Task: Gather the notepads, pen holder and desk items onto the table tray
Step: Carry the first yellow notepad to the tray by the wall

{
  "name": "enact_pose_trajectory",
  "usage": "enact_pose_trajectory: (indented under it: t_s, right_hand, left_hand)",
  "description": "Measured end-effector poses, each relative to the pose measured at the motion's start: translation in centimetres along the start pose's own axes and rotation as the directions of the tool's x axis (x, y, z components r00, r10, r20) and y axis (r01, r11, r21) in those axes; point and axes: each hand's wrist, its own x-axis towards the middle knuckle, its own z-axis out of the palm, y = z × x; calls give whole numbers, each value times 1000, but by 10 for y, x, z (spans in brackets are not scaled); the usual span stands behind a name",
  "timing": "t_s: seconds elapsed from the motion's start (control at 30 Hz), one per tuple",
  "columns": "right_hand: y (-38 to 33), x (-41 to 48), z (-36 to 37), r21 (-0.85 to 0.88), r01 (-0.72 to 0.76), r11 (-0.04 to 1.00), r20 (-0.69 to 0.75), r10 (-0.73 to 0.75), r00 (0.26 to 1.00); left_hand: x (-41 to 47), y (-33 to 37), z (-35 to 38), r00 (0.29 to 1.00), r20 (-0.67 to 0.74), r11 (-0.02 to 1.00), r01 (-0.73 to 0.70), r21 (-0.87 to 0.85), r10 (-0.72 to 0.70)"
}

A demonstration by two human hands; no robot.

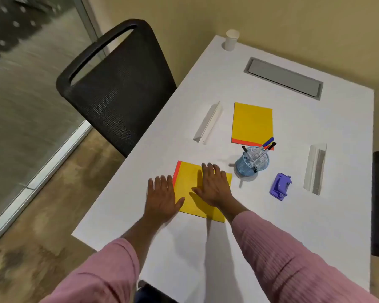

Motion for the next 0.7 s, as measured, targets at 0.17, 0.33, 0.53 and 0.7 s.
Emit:
enact_pose_trajectory:
  t_s: [0.17, 0.33, 0.53, 0.7]
  right_hand:
    - [10, 9, 7, 7, -11, 1000, 50, 11, 999]
    - [17, 15, 10, 39, -9, 999, 83, 6, 997]
    - [22, 24, 14, 20, -7, 1000, 63, 6, 998]
    - [28, 39, 8, 5, -47, 999, 141, 46, 989]
  left_hand:
    - [2, 14, 4, 998, 64, 999, 13, -50, -10]
    - [5, 22, 5, 996, 93, 1000, 11, -17, -9]
    - [10, 23, 12, 988, 157, 1000, 7, -17, -4]
    - [13, 23, 19, 985, 173, 999, 6, -45, 1]
